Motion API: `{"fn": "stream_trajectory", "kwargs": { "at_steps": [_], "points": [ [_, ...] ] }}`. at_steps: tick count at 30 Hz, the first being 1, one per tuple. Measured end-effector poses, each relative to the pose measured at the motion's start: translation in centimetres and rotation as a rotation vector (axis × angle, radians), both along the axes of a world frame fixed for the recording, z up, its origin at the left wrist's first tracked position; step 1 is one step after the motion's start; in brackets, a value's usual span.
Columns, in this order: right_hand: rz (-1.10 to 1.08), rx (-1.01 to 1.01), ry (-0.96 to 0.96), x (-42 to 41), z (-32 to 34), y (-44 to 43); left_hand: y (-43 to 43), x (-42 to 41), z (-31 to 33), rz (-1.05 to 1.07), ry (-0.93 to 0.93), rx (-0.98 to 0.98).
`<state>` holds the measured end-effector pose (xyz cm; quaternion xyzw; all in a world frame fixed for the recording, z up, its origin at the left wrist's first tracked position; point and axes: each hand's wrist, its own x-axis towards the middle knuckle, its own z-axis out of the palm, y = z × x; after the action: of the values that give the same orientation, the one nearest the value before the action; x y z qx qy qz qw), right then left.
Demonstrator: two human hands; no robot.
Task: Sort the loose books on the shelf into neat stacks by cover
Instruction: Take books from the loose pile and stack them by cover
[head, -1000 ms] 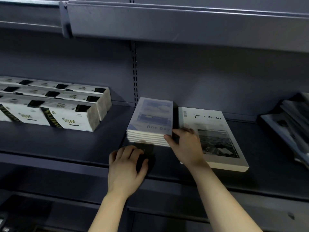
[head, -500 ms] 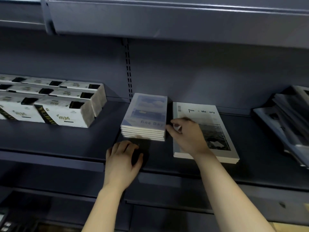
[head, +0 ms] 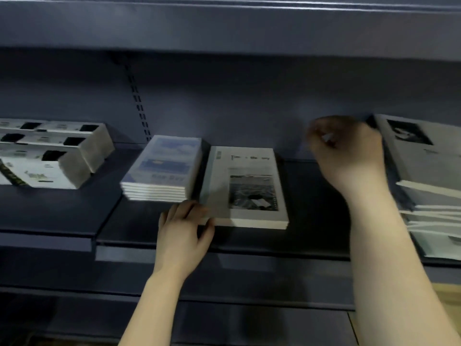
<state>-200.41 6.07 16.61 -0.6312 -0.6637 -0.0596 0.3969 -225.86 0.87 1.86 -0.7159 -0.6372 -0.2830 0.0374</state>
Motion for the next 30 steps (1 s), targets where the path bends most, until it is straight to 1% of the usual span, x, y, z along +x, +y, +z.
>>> {"fn": "stream_trajectory", "kwargs": {
  "at_steps": [4,9,13,15,19,24,26,30],
  "points": [
    [-0.097,-0.017,0.127,9.0,0.4,-1.4,-0.8,6.8,0.1,-0.041,-0.004,0.021],
    [-0.207,-0.14,0.106,19.6,-0.8,-3.0,-1.6,14.9,-0.4,-0.053,-0.031,0.018],
    [-0.224,-0.244,0.158,25.6,-1.6,-4.1,-1.7,19.8,-1.3,-0.061,-0.021,0.009],
    [-0.222,-0.262,0.198,27.3,-2.0,-4.5,-1.6,21.6,-1.7,-0.06,-0.018,-0.005],
    [-0.241,-0.256,0.202,29.0,-2.0,-5.1,-1.3,24.1,-2.3,-0.051,0.017,-0.045],
    [-0.142,-0.406,0.229,30.3,-1.7,-5.5,-0.4,25.4,-2.5,-0.019,0.036,-0.083],
    [-0.104,-0.449,0.279,30.5,-1.8,-5.4,0.0,25.8,-2.7,-0.015,0.03,-0.071],
    [-0.061,-0.504,0.478,31.2,-1.9,-5.2,0.5,26.2,-3.1,0.015,0.051,-0.042]
  ]
}}
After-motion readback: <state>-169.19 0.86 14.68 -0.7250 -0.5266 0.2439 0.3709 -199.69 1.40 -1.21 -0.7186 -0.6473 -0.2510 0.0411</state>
